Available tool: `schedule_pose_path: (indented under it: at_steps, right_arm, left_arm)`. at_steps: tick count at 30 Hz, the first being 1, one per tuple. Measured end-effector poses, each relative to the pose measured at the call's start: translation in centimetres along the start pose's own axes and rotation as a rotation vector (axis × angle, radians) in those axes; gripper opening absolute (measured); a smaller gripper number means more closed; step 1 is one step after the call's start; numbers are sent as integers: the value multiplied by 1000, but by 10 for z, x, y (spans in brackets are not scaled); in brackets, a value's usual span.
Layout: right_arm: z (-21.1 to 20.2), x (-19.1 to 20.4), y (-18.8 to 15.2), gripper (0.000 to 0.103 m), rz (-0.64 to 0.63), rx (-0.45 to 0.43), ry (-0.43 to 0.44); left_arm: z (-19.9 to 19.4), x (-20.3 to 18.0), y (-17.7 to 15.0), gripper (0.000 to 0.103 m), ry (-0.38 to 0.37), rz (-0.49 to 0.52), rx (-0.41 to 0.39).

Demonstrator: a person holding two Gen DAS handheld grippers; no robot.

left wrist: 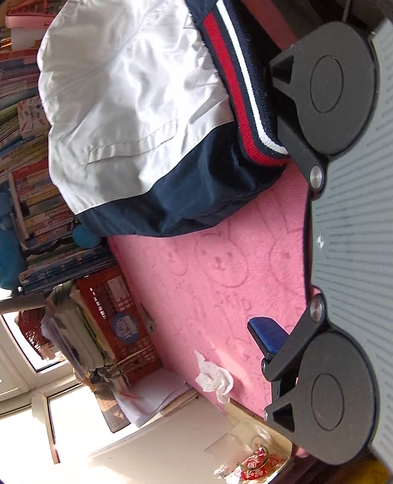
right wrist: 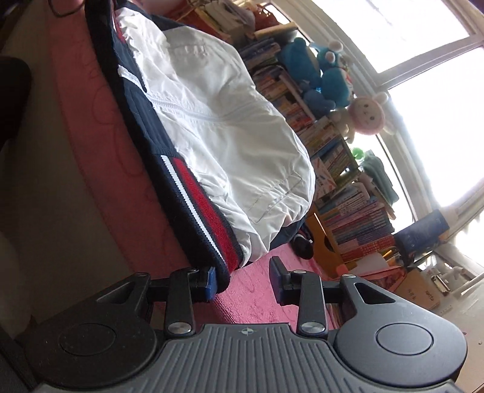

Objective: Fold clothes
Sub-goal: 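Pull the left gripper back from the jacket and open both grippers, then smooth the white jacket body flat with both open grippers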

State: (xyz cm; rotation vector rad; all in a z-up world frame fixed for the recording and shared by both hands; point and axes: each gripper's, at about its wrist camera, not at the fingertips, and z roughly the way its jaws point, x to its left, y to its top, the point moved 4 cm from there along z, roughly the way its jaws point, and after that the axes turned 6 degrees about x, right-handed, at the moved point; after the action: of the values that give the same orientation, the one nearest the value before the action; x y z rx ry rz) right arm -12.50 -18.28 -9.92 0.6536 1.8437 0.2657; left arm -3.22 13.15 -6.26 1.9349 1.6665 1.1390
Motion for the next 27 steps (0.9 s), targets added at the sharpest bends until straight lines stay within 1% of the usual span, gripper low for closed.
schedule_pose_path:
  at_steps: [1, 2, 3, 4, 5, 6, 7, 8, 9, 11, 13, 14, 15, 16, 17, 19, 21, 23, 24, 27]
  right_arm:
    - [0, -6, 2, 35, 22, 8, 42]
    - [-1, -11, 3, 35, 44, 16, 84]
    - [-1, -17, 5, 37, 67, 25, 126]
    - [-1, -26, 7, 38, 122, 39, 194]
    - [1, -41, 9, 48, 223, 62, 305]
    - [2, -55, 9, 62, 333, 77, 416]
    - [3, -68, 10, 67, 443, 92, 527]
    - [3, -78, 7, 70, 517, 92, 591]
    - [3, -88, 5, 72, 587, 90, 651]
    - [3, -108, 0, 75, 728, 86, 769]
    - [5, -128, -7, 77, 840, 76, 790]
    - [6, -139, -11, 79, 896, 70, 797]
    - [11, -149, -11, 81, 941, 65, 776]
    - [18, -157, -6, 82, 957, 63, 736]
    - [26, -165, -1, 82, 969, 62, 693]
    - [50, -175, 21, 82, 895, 58, 565]
    - [73, -171, 54, 82, 773, 20, 470]
    - [93, -164, 90, 82, 673, -35, 422]
    - [105, -160, 108, 82, 641, -48, 417]
    - [137, -141, 144, 80, 603, -46, 427]
  left_arm:
    - [-1, 1, 1, 103, -25, -1, -1]
    - [-4, 4, 3, 103, -70, -5, 4]
    - [-7, 8, 6, 103, -128, -17, 0]
    - [-11, 13, 9, 103, -193, -32, -11]
    - [-15, 18, 12, 103, -269, -49, -19]
    - [-18, 23, 15, 103, -358, -67, -24]
    - [-22, 28, 17, 103, -447, -85, -29]
    - [-27, 34, 19, 103, -527, -106, -39]
    - [-34, 39, 19, 103, -599, -129, -56]
    - [-46, 54, 20, 103, -724, -195, -102]
    - [-56, 67, 25, 103, -818, -271, -154]
    - [-59, 71, 30, 103, -847, -301, -179]
    - [-60, 73, 39, 103, -843, -313, -199]
    - [-58, 69, 50, 103, -807, -307, -208]
    - [-52, 61, 64, 103, -751, -287, -205]
    - [-42, 43, 91, 103, -638, -248, -200]
    - [-21, 17, 116, 103, -524, -192, -163]
    - [2, -17, 132, 103, -450, -145, -135]
    - [13, -31, 136, 103, -429, -132, -122]
    - [40, -65, 134, 103, -380, -97, -63]
